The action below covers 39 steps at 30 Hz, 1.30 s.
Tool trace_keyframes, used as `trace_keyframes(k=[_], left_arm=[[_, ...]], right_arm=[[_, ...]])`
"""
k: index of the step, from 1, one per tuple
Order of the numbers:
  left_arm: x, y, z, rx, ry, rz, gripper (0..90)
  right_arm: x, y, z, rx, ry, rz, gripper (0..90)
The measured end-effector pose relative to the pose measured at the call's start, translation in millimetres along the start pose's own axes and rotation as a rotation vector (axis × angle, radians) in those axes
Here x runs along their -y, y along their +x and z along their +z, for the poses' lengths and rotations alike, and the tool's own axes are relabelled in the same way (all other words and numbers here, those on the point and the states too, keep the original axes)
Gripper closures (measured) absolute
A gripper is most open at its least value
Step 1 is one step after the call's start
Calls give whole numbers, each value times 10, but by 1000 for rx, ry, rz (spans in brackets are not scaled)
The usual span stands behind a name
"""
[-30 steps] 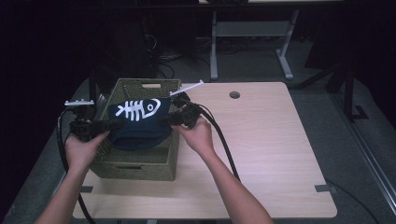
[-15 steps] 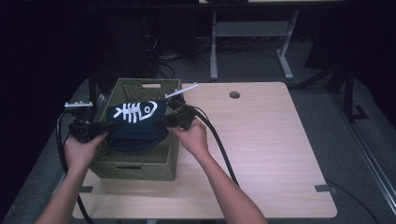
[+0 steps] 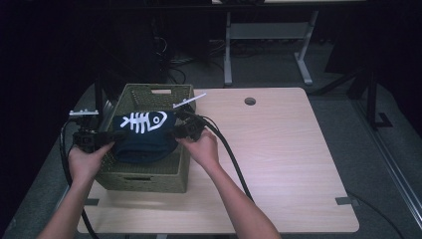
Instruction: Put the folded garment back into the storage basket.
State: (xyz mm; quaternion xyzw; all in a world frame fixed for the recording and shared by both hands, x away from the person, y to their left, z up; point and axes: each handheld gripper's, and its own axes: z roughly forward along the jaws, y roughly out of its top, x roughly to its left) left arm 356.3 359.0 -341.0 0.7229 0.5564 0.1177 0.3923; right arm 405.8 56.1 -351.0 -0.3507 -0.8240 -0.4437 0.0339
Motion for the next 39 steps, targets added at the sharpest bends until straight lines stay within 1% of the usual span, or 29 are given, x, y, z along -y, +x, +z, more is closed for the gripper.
trace_keyframes(k=[2,8,11,16,20,21,22,23,24,25,26,27,28,29,32,33,35,36,37,38,39], left_arm=[[6,5,19,-8,6,0,675],[29,21,55,-18,17,-2,672],[33,28,67,-25,26,2,671],[40,42,76,-25,37,2,674],[40,37,93,-29,42,7,672],[35,36,112,-36,46,33,654],[28,39,129,-58,60,49,619],[28,39,129,-58,60,49,562],[23,53,146,-87,62,42,562],[20,73,146,-87,59,34,507],[22,81,147,-87,53,26,508],[22,91,144,-89,47,26,508],[22,99,128,-96,35,20,508],[21,104,121,-92,32,19,509],[21,99,113,-90,32,25,512],[24,89,101,-95,25,28,512],[24,80,92,-88,25,36,513],[24,62,84,-87,14,39,512],[24,62,84,-87,14,39,513],[21,49,73,-70,6,37,513],[21,49,73,-70,6,37,512]], right_arm=[[2,1,6,0,2,-1,700],[11,49,43,37,23,-34,692],[21,54,68,38,27,-45,691],[30,69,90,35,39,-38,686],[30,76,91,44,41,-46,670],[30,79,93,52,41,-53,644],[29,85,97,61,45,-64,569],[29,85,97,61,45,-64,569],[26,94,97,95,45,-76,465],[13,112,100,140,46,-80,415],[8,125,98,156,45,-90,405],[8,143,112,187,54,-111,366],[9,150,115,197,56,-117,363],[6,152,108,206,57,-123,361],[0,140,85,205,48,-116,362],[-3,135,68,198,43,-110,362],[-6,120,36,182,37,-99,362],[-5,109,7,174,29,-97,367],[-5,101,-11,168,28,-92,366],[-3,93,-29,164,26,-90,364],[-1,85,-49,157,23,-88,364]])
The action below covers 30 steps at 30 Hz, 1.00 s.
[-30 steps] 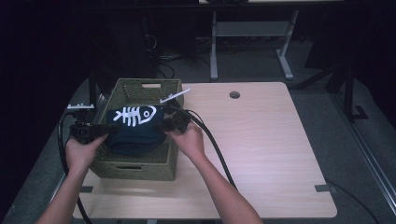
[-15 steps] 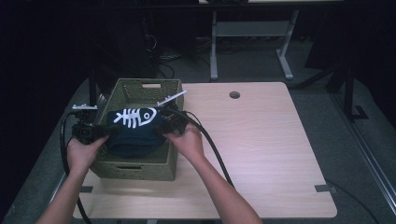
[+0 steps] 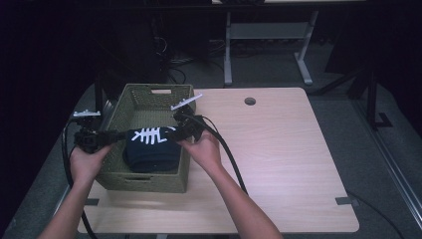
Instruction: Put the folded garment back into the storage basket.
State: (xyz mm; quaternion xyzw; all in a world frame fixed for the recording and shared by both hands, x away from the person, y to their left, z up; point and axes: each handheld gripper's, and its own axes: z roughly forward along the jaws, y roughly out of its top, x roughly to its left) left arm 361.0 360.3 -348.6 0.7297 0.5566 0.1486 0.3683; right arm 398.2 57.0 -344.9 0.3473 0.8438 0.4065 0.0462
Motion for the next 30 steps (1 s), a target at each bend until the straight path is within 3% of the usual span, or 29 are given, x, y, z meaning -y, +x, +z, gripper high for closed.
trace_keyframes(k=[3,9,11,19,30], left_arm=[[-2,-42,3,19,7,9,505],[-46,-153,-7,48,-17,32,483],[-68,-213,-14,85,-48,11,480],[-136,-395,-11,108,-68,49,454],[-170,-520,8,122,-86,52,369]], right_arm=[[12,-35,-54,-33,-4,19,363],[24,-104,-164,-53,-22,21,354],[36,-142,-235,-64,-43,26,353],[105,-238,-400,-73,-77,42,338],[246,-404,-629,-71,-113,55,321]])
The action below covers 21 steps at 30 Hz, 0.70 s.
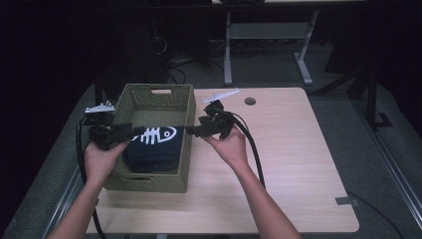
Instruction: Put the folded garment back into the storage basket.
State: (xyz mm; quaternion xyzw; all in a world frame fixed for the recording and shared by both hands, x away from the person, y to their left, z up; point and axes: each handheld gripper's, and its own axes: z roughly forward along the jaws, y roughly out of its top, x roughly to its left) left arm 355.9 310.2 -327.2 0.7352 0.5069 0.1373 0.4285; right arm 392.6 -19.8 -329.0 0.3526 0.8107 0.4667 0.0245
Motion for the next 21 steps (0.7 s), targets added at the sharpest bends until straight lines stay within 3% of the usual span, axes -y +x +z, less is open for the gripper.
trace_keyframes(k=[4,21], left_arm=[[-6,-49,12,12,-9,-14,332],[-34,-279,97,27,-2,22,285]], right_arm=[[51,-67,-96,-16,-15,13,322],[213,-265,-379,-30,-23,35,270]])
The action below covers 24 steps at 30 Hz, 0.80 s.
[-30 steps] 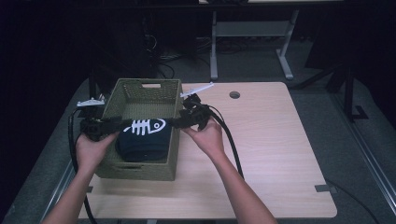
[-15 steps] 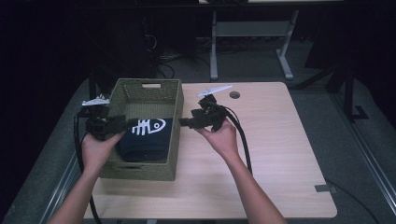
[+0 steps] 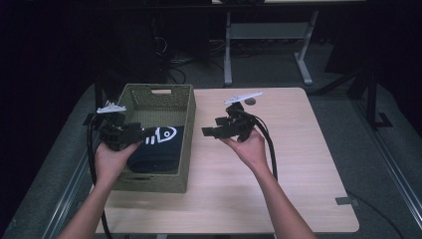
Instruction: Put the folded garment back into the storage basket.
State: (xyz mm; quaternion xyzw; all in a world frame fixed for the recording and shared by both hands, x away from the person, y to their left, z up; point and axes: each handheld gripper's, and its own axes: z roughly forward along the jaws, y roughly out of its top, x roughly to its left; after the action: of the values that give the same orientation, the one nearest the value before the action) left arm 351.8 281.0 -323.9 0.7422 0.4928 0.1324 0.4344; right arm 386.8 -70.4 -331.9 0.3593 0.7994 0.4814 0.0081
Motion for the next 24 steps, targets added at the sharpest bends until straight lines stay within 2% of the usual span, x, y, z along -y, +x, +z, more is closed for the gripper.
trace_keyframes(k=[2,6,17,19,24], left_arm=[[-11,-43,0,-3,-21,2,295],[-39,-117,19,1,-30,10,296],[-88,-305,120,24,-9,37,283],[-109,-342,142,30,-5,40,278],[-142,-407,166,33,-15,46,276]], right_arm=[[15,-13,-28,-3,3,0,270],[54,-53,-117,5,5,-7,268],[166,-165,-347,4,-24,9,269],[195,-210,-399,-21,-40,30,265],[235,-252,-493,-1,-41,29,261]])
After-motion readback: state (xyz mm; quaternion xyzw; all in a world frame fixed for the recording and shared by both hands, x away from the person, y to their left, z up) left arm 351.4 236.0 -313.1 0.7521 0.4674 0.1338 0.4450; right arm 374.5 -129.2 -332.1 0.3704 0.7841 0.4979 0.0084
